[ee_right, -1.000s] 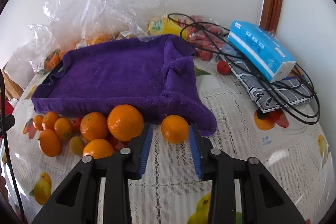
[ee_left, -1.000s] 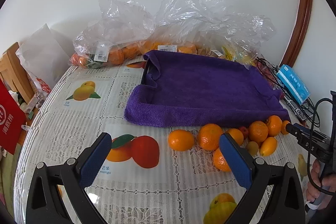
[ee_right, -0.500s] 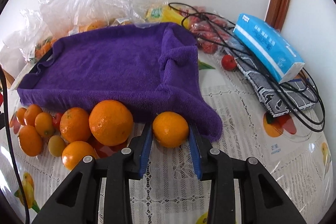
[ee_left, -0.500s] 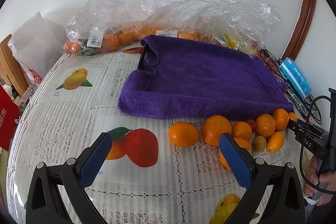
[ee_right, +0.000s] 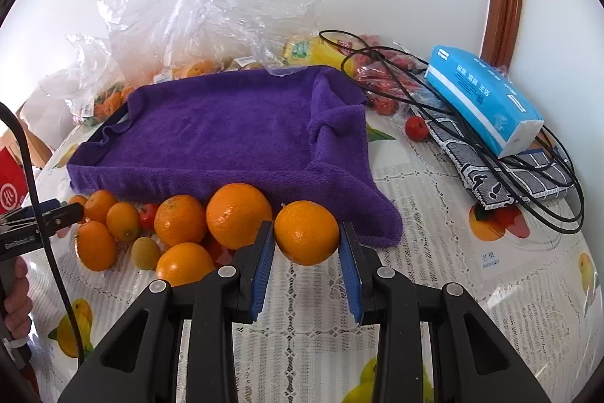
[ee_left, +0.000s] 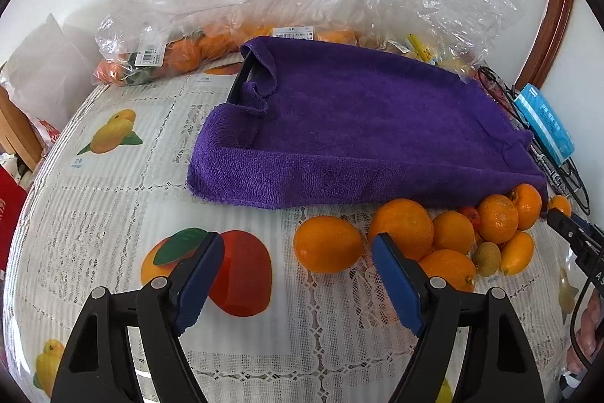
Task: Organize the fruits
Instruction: 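Close the right gripper on an orange while the left gripper grasps another orange, then carry both oranges over the purple towel and open both grippers onto it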
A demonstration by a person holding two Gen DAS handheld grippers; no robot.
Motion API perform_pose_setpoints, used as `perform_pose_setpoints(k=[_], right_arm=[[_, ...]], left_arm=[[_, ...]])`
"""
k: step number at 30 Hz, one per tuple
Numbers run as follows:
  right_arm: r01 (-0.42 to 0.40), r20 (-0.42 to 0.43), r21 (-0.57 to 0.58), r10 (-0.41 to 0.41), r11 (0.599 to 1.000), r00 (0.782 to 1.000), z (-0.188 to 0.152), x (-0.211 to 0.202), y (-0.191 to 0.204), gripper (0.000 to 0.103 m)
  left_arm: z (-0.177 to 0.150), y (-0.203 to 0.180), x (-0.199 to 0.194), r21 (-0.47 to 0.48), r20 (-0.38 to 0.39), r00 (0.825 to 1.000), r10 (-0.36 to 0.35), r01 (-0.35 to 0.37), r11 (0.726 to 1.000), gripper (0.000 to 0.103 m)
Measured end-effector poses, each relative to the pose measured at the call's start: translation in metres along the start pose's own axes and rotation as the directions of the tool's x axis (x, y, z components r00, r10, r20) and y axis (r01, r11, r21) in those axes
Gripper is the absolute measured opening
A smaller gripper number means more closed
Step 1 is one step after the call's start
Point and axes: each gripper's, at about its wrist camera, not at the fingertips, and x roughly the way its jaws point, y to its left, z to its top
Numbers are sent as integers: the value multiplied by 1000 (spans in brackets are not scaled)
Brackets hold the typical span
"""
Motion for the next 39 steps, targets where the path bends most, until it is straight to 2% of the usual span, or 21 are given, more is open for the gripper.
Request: perform_pose_setpoints(k=[6, 10, 11, 12, 16, 24, 30, 39], right_arm=[[3, -7, -16, -3, 1000, 1000, -3, 0, 4, 34], [-7, -10, -9, 7, 1000, 1000, -4, 1, 4, 34], [-9, -9, -8, 9, 1000, 1000, -4, 1, 3, 34], [-12, -10, -7, 12, 1000, 1000, -4, 1, 3, 34], [-28, -3, -14, 28, 1000, 1000, -4, -1, 5, 34], [-67, 24, -19, 68, 998, 997, -3, -7, 7, 34], [-92, 51, -15, 93, 996, 994, -1, -17, 13, 34], [-83, 80, -13, 84, 996, 993, 13, -38, 20, 34]], left_arm=[[1, -1, 8, 10, -8, 1000, -3, 3, 1000, 67], [0, -6, 12, 30, -12, 1000, -12, 13, 999, 52], [0, -9, 12, 48, -8, 1000, -16, 16, 999, 40], [-1, -11, 12, 65, -10, 1000, -20, 20, 998, 35], [-2, -14, 10, 78, -9, 1000, -26, 26, 997, 35], [-2, -6, 3, 23, -8, 999, -50, 50, 998, 35], [-2, -7, -10, 24, 28, 997, -66, 65, 998, 35], [2, -6, -32, 9, 56, 995, -85, 84, 996, 35]])
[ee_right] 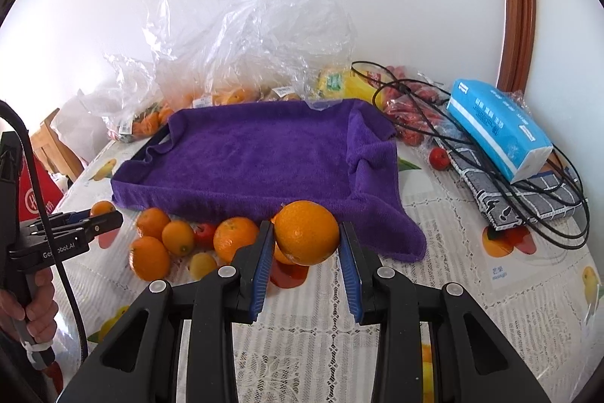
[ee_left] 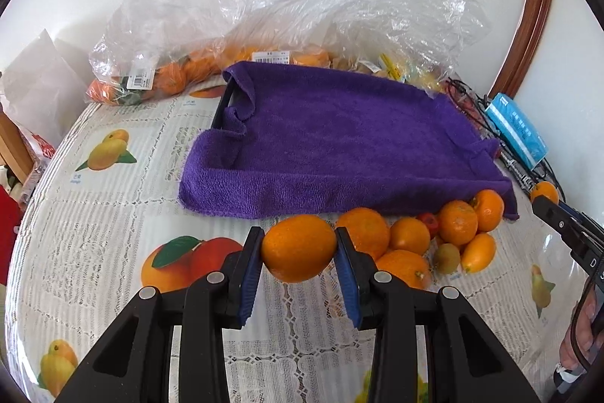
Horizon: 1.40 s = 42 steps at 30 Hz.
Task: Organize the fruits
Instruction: 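Carry both oranges over the purple towel and open both grippers onto it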
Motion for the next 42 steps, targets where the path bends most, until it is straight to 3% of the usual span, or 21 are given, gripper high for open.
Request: perform_pose_setpoints(k=[10, 25, 42], right_arm=[[-4, 50, 0, 4, 1000, 999, 41, -9, 12, 34], [-7, 65, -26, 8, 1000, 998, 84, 17, 24, 34], [-6, -74, 9, 7, 1000, 997, 56, 81, 0, 34]], left_arm=[[29, 2, -16, -26, 27, 1000, -4, 5, 1000, 35], [74, -5, 0, -40, 52, 998, -44, 46, 998, 35], [69, 6, 49, -65, -6, 999, -36, 36, 997, 35]])
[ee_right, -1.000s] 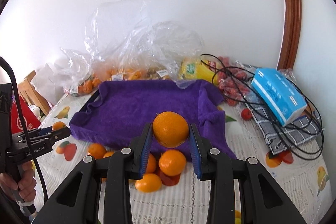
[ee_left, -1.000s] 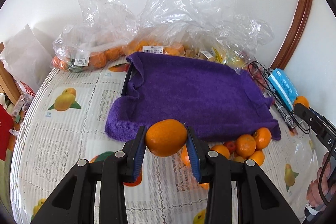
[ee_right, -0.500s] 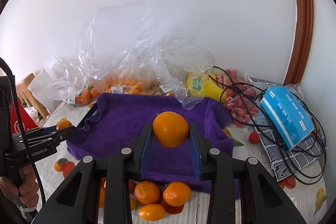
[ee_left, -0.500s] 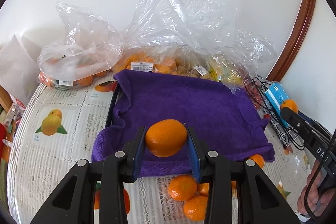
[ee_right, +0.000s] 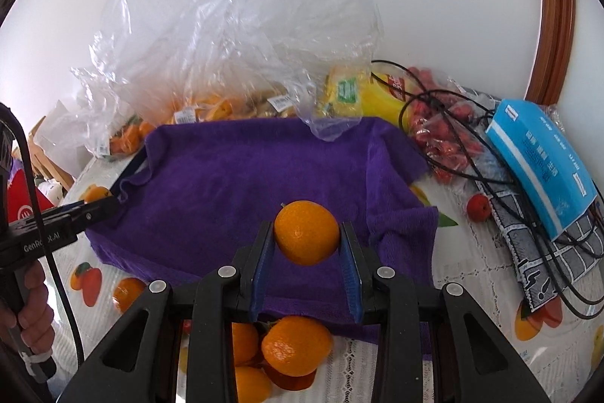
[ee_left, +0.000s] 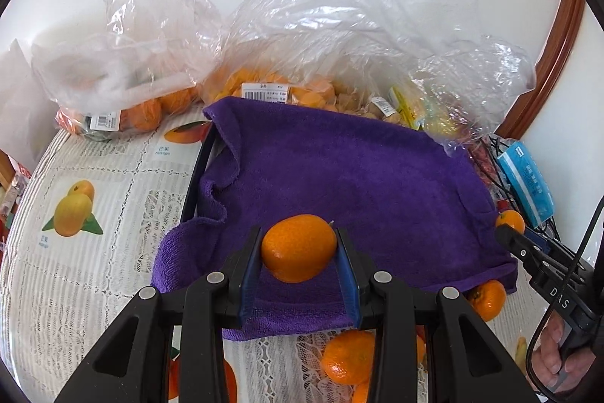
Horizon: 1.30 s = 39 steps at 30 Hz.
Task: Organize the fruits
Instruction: 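Carry both oranges over the purple towel and open both grippers onto it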
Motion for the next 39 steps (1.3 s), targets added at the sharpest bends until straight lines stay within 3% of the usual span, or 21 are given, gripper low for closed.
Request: perform_pose_setpoints(k=[10, 16, 39], right_arm=[[-7, -51, 12, 8, 1000, 999, -7, 17, -4, 34], [2, -68, -10, -2, 1000, 998, -10, 24, 0, 34], [11, -65, -38, -13, 999, 998, -18, 23, 0, 34]], left_arm=[[-1, 3, 11, -21, -5, 1000, -13, 13, 1000, 35], [-1, -2, 18, 3, -25, 1000, 18, -18, 1000, 35], [-2, -3, 30, 2, -65, 998, 13, -13, 1000, 35]])
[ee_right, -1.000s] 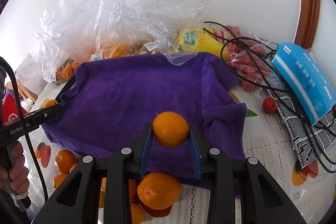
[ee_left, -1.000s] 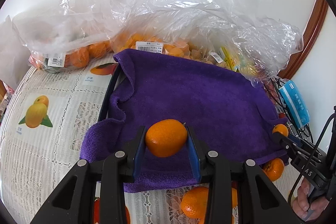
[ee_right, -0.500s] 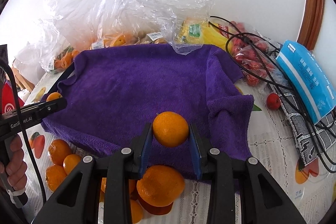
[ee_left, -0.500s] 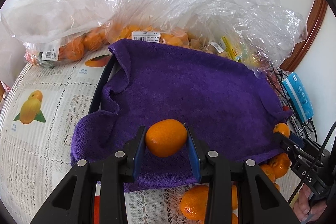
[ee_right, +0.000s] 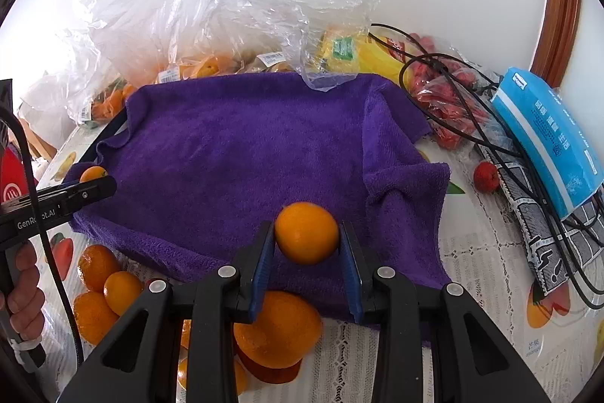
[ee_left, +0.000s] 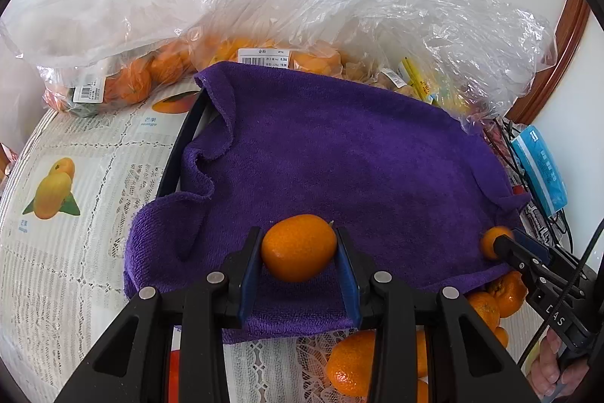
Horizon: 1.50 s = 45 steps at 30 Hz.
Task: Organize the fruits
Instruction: 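Carry both oranges over the purple towel and open both grippers onto it, then move both open grippers back to the oranges beside the towel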
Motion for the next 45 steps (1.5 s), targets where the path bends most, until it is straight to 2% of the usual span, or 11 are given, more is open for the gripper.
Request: perform_pose_setpoints(k=[4, 7, 11, 12, 15, 22, 26, 28, 31, 39, 45], right_arm=[[-3, 22, -20, 4, 1000, 1000, 0, -6, 4, 35], [-5, 47, -22, 6, 1000, 999, 2, -15, 4, 43], [-8, 88, 3, 7, 1000, 996, 5, -27, 1, 68], [-9, 94, 11, 8, 1000, 996, 6, -29, 0, 72], [3, 108, 46, -8, 999, 994, 9, -36, -3, 76], [-18, 137, 63, 9, 998, 990, 2, -58, -1, 76], [10, 147, 50, -18, 999, 989, -9, -73, 2, 76], [56, 156, 53, -64, 997, 986, -16, -81, 1, 76], [31, 130, 73, -40, 997, 991, -27, -88, -3, 76], [36, 91, 56, -41, 998, 995, -46, -81, 7, 60], [55, 58, 57, -58, 997, 997, -44, -56, 12, 55]], left_arm=[[-1, -1, 0, 6, -5, 1000, 4, -4, 1000, 35], [-1, -1, -3, 1, -7, 1000, -1, 1, 1000, 36], [0, -3, -13, -14, 7, 1000, -6, 6, 1000, 58], [-1, -4, -17, -14, 17, 1000, 0, 0, 1000, 60], [0, -6, -30, 0, 41, 999, 9, -9, 1000, 63], [-1, -6, -59, -6, 93, 996, 15, -15, 1000, 63], [-6, -2, -68, -13, 87, 996, 17, -16, 1000, 63], [-9, -1, -69, -1, 69, 997, 23, -23, 1000, 63], [-17, 1, -71, 15, 54, 998, 29, -29, 999, 63], [-36, 19, -79, 9, 53, 998, 33, -34, 999, 63], [-39, 31, -71, -24, 18, 999, 36, -35, 999, 65]])
